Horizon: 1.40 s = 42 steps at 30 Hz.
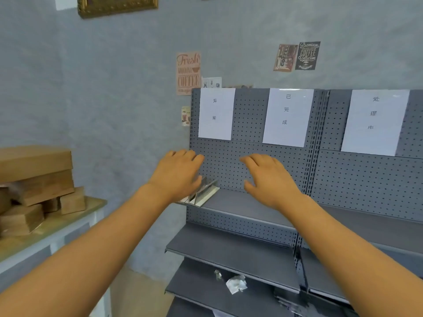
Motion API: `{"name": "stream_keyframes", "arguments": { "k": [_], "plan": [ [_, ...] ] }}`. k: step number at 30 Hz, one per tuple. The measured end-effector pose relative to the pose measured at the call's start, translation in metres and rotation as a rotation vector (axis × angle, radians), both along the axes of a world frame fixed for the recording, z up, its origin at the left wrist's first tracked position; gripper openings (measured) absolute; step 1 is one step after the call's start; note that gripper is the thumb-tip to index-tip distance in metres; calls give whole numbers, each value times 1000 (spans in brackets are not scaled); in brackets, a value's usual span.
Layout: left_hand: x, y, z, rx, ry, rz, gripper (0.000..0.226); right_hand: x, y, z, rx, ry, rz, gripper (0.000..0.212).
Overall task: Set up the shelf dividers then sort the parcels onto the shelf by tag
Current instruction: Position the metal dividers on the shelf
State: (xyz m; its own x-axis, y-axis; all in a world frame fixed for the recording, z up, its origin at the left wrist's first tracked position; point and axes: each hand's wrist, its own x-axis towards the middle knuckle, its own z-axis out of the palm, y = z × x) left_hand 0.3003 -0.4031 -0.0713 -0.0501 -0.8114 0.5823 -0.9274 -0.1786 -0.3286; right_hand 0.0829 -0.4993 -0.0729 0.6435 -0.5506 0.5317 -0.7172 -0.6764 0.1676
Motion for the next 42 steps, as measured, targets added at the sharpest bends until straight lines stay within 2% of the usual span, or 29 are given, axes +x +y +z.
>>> {"name": "stream_keyframes", "arguments": {
  "k": [12,17,24,28,33,38,42],
  "plan": [
    [118,-143,-41,70,74,64,44,136,-152,-35,130,34,100,57],
    [168,-211,-74,132,110,37,42,179,-204,-63,192,28,18,56],
    [228,-298,-108,240,171,-90,42,235,-261,-97,400,37,-141,54],
    [241,-331,-128,321,316,-144,39,262,-275,-127,561,-10,-180,55],
    [239,-357,-153,446,667,-198,39,294,-291,-151,752,-107,-308,59],
    [234,-372,-176,476,715,-88,29,315,-302,-169,932,-169,-426,50],
    [227,-379,-186,460,721,-28,19,334,-306,-180,1166,-242,-481,15]
  ]
}}
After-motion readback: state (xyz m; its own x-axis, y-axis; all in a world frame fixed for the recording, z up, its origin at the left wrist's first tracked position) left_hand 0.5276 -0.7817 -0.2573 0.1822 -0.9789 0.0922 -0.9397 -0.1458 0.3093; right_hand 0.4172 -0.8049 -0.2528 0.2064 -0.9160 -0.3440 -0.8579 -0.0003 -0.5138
